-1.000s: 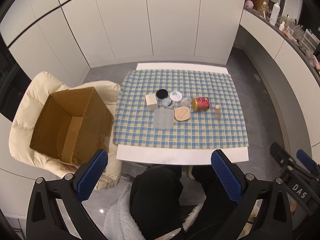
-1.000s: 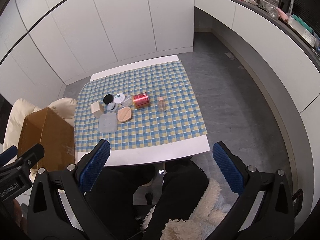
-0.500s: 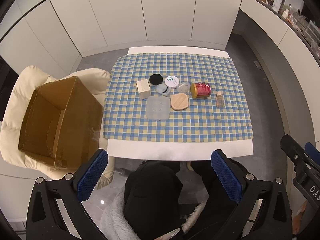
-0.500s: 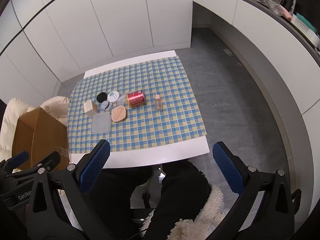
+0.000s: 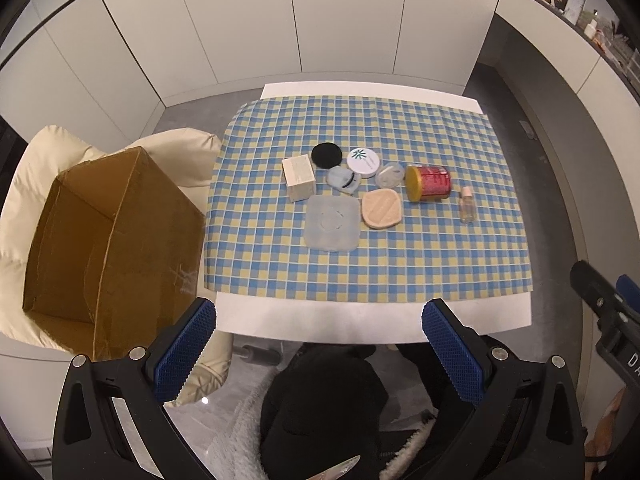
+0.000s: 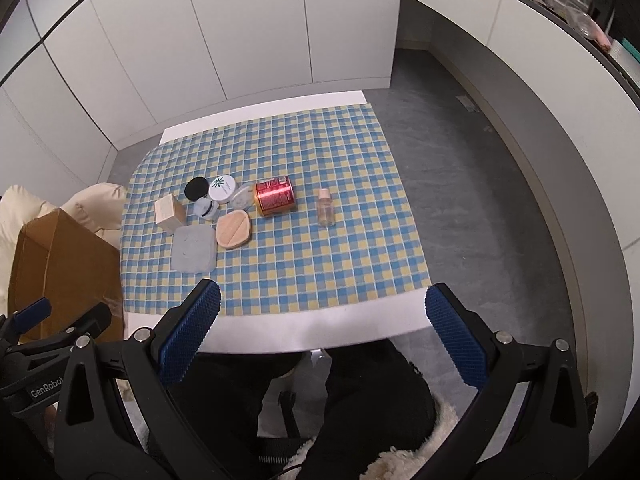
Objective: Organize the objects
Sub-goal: 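Grasp the frosted square lid with the left tool while the right tool grasps the pink-capped bottle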
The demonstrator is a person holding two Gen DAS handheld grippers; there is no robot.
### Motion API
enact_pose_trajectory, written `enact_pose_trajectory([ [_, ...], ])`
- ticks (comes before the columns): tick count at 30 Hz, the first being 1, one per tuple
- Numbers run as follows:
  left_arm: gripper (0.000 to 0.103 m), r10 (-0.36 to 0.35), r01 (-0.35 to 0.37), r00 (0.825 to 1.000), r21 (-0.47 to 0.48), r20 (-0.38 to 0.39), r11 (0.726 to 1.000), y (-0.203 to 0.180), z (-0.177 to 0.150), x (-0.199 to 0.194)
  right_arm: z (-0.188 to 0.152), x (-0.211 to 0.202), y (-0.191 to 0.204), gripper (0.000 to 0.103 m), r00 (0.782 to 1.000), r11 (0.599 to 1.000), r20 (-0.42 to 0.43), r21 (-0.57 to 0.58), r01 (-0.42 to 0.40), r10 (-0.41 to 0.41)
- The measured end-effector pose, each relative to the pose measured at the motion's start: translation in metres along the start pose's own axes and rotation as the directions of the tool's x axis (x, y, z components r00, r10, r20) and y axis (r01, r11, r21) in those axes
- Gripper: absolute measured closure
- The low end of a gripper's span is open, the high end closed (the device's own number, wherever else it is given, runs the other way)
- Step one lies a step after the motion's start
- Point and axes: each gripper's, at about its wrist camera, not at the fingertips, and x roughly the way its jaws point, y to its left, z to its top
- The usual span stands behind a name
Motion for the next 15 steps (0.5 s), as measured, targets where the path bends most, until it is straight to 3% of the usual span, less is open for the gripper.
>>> enact_pose_trajectory([
  [15,0.000,-0.024,0.023,0.998,-0.009,-0.062,1.000,0.007,0.021,0.091,0.015,0.104,-0.008,0.000,0.999,0.999,0.005,-0.018,0.043,-0.043],
])
